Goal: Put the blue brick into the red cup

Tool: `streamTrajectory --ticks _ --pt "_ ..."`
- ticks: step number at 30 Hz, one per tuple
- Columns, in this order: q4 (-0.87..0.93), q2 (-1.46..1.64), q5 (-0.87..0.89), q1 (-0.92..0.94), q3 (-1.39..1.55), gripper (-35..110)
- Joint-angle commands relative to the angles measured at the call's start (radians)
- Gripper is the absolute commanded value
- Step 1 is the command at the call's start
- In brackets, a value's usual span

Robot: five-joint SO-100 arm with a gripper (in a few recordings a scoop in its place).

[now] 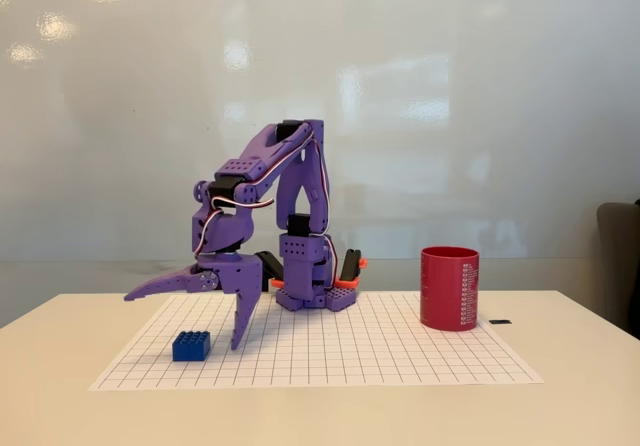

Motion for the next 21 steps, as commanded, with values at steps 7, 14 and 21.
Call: streamTrajectory --ticks 7,14,21 --pt "-0.054 0.031 -0.002 0.018 0.014 -1" --pt "-0.055 0.041 -0.005 0.025 0.014 -1" --pt "0.091 0.175 -0.071 0.141 -0.15 -1"
